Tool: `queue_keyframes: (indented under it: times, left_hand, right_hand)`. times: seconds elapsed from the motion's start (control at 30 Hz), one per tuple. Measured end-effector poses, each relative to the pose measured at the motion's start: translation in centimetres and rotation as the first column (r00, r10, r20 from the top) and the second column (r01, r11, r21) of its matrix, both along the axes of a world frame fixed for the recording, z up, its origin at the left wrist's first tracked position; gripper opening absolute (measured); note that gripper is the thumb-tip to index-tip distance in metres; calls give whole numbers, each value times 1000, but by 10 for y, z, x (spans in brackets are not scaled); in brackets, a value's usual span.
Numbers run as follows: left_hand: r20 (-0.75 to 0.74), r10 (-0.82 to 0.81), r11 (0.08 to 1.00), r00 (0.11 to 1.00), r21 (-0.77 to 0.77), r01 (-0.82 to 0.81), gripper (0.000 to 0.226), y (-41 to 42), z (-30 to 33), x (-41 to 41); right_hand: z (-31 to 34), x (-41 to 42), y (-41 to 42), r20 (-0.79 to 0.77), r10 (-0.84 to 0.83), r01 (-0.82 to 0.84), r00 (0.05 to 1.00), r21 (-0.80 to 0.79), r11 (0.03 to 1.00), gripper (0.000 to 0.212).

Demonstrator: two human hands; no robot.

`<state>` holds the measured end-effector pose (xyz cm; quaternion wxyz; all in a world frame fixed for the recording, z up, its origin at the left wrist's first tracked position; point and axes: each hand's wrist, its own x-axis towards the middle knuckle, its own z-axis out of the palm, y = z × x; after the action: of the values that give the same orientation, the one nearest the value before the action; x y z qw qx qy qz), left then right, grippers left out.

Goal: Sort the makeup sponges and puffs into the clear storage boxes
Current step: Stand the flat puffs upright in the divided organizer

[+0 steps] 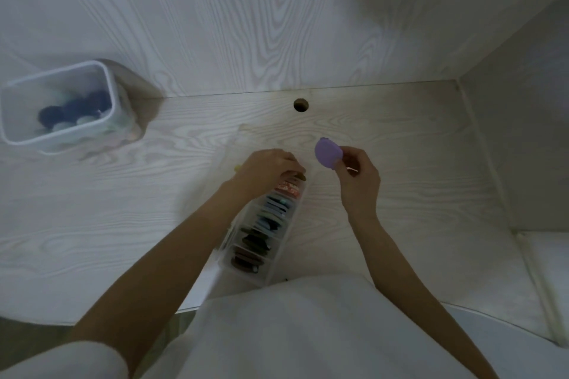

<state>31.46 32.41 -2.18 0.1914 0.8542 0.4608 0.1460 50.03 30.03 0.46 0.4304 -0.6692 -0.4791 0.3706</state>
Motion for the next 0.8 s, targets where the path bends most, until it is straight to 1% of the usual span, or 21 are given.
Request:
queue_keyframes:
  times: [0.07,0.1,0.17,0.2,0.27,0.3,0.33,0.4,0.47,0.53,0.6,0.63,0.67,0.7,0.77,0.8]
  left_hand:
    - [-110,-40,997,993,-64,33,23,1,2,-1]
    - [-155,-68,996,986,-61,59,24,-1,4,-1]
    - [-230,-86,996,969,11,91,24,-4,3,-5]
    - [-239,-68,995,969,55,83,23,-6,2,-7]
    - [-205,-7,995,979,96,28,20,-12,-2,-10]
    - [-200,14,993,980,118,10,20,-14,-3,-10]
    - [-201,33,989,979,147,-3,21,-16,-3,-9]
    - [-186,68,983,980,183,-33,29,-19,-4,-8]
    - [-156,108,976,982,207,-75,31,-21,-6,-8]
    - [-137,132,969,982,224,-100,28,-22,-8,-9]
    - [-110,141,961,984,253,-110,26,-22,-10,-8]
    - [-86,153,955,984,268,-125,25,-22,-10,-8]
    - [-51,180,949,982,270,-160,23,-23,-10,-9]
    - [-11,227,940,974,264,-216,20,-26,-9,-11]
    - [40,360,905,932,229,-359,18,-37,-8,-18]
    - [46,434,881,900,189,-435,24,-43,-7,-22]
  right_hand:
    - [0,0,-2,28,32,-33,999,17,999,16]
    - [0,0,-2,53,52,-53,997,31,998,17]
    - [0,0,-3,131,112,-122,985,75,990,16]
    - [-1,-2,-4,183,148,-169,972,101,980,15]
    - [-4,-6,-6,298,225,-279,928,151,948,11]
    - [-7,-10,-7,352,250,-323,902,168,931,14]
    - [-11,-14,-6,423,259,-358,869,174,917,20]
    - [-19,-20,-1,608,217,-403,763,186,896,27]
    - [-24,-26,7,738,162,-443,655,201,874,24]
    - [-25,-31,15,820,178,-513,543,156,844,17]
    - [-26,-34,18,867,242,-568,435,55,821,12]
    - [-27,-34,18,870,274,-579,409,16,815,8]
    - [-29,-32,17,858,306,-582,412,-11,813,5]
    - [-31,-30,16,833,334,-582,441,-18,813,3]
    - [-34,-23,14,773,373,-583,513,-5,813,10]
    - [-34,-19,12,756,392,-596,525,-3,803,13]
